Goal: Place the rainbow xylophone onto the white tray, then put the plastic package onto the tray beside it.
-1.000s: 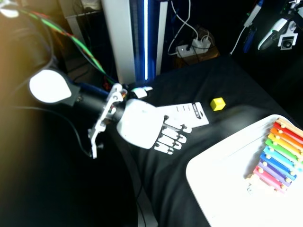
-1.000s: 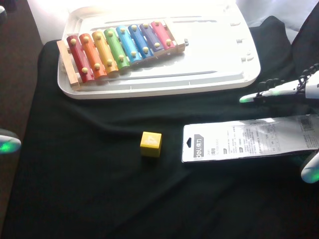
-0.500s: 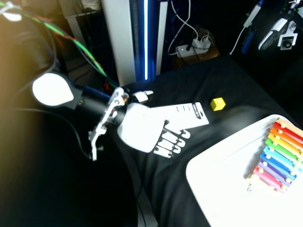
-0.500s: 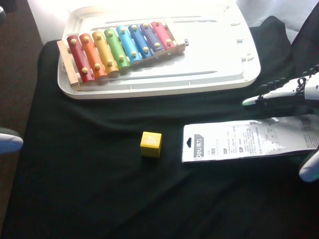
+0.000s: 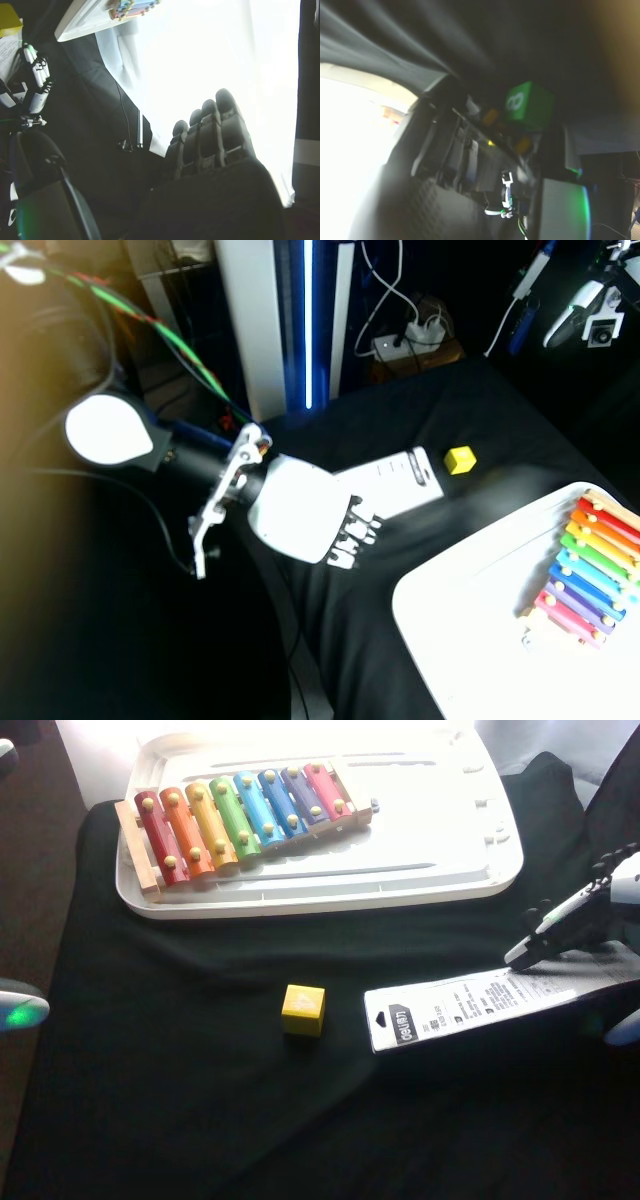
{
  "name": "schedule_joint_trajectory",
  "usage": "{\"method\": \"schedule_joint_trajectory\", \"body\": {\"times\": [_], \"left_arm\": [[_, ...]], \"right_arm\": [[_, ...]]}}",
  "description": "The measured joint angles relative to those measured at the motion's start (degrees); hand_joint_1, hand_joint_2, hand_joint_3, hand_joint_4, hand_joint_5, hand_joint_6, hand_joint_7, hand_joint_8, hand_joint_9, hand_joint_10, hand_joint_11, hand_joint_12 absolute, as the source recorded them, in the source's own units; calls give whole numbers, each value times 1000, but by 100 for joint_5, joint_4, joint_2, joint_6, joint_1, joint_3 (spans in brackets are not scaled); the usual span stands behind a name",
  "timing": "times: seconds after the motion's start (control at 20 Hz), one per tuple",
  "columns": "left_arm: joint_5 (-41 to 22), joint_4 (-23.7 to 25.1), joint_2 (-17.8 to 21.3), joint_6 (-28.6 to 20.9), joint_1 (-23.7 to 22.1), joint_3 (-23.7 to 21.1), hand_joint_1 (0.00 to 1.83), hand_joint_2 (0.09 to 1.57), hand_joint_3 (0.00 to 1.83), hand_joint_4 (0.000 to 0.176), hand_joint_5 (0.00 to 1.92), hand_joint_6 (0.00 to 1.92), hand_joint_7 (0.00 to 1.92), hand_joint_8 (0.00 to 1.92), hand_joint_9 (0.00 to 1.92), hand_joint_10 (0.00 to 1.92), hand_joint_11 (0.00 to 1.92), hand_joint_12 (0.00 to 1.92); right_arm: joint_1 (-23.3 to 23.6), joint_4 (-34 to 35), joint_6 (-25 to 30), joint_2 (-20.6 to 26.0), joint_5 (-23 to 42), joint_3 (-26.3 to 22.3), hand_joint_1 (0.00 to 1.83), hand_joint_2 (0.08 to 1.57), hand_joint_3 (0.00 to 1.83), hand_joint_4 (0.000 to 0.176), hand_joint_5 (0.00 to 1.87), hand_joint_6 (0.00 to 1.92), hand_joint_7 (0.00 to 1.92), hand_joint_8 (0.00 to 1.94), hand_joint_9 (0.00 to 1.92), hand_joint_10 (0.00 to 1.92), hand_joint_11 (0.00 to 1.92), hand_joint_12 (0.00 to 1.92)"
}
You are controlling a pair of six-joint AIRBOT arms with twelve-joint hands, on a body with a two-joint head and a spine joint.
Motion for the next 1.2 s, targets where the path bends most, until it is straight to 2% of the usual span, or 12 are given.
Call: {"method": "schedule_joint_trajectory", "body": {"times": [0.05, 0.1, 0.15, 0.4, 0.45, 0.5, 0.7, 0.75, 0.95, 1.0, 1.05, 1.2], "left_arm": [[-4, -13, -17, 2, -2, 0, 782, 688, 5, 32, 27, 0, 40, 1, 94, 5, 0, 383], [4, -4, -37, 0, 0, 0, 794, 682, 2, 29, 32, 1, 46, 2, 93, 3, 0, 365], [2, 2, -50, 0, 0, -4, 799, 683, 2, 30, 36, 3, 50, 3, 95, 3, 0, 361], [4, -4, -52, 0, 0, -4, 809, 696, 6, 35, 54, 2, 77, 4, 116, 4, 0, 393], [2, -4, -52, -2, 0, -4, 807, 707, 9, 25, 41, 1, 67, 2, 104, 1, 0, 367], [2, -2, -52, 0, 0, -4, 806, 715, 9, 28, 44, 1, 70, 2, 107, 2, 0, 375], [4, -4, -66, 0, 0, -4, 793, 715, 6, 13, 55, 2, 79, 4, 123, 4, 0, 376], [-7, -13, -79, -2, 0, -4, 804, 704, 1, 23, 58, 2, 80, 4, 125, 4, 0, 376], [9, -17, -94, -2, 0, -4, 829, 702, 0, 6, 42, 0, 59, 0, 114, 0, 0, 389], [7, -13, -94, -2, 0, -4, 826, 700, 0, 12, 38, 0, 53, 0, 109, 0, 0, 389], [17, -22, -94, -2, 0, -4, 827, 700, 0, 7, 30, 0, 42, 0, 101, 0, 0, 388], [9, -20, -96, -2, 0, -4, 808, 692, 0, 8, 41, 3, 58, 4, 118, 5, 0, 409]], "right_arm": [[0, 2, 0, 0, 0, 0, 1157, 1121, 5, 0, 910, 825, 944, 13, 1076, 37, 739, 1050], [0, 4, 0, 0, -2, 0, 1210, 1141, 0, 0, 875, 1018, 1024, 780, 1116, 28, 749, 985], [0, 13, 7, 0, -2, 2, 1205, 1156, 0, 0, 833, 1130, 986, 1008, 1141, 22, 754, 979], [0, 35, 37, -2, 9, 31, 1244, 1153, 0, 0, 856, 984, 982, 1183, 1337, 85, 895, 1211], [0, 33, 35, -7, 11, 31, 1247, 1166, 3, 0, 831, 949, 955, 1265, 1335, 338, 962, 1311], [0, 46, 35, -11, 11, 31, 1251, 1165, 0, 0, 824, 946, 975, 1238, 1321, 481, 1022, 1264], [0, 66, 35, -11, 17, 31, 1244, 1175, 1, 0, 756, 1111, 990, 1174, 1325, 322, 1093, 1037], [0, 70, 37, -11, 15, 31, 1242, 1182, 0, 0, 738, 1143, 983, 1183, 1344, 266, 1120, 975], [0, 98, 42, -11, 39, 31, 1232, 1205, 0, 0, 689, 1188, 952, 1243, 1347, 127, 964, 1111], [0, 120, 48, -11, 52, 31, 1110, 1257, 0, 0, 700, 1342, 1009, 663, 1336, 114, 934, 1150], [0, 107, 42, -11, 55, 31, 1095, 1253, 0, 0, 726, 1339, 1132, 346, 1374, 110, 1017, 1062], [0, 96, 42, -11, 61, 31, 1096, 1244, 2, 0, 742, 1326, 1268, 42, 1445, 55, 1137, 908]]}}
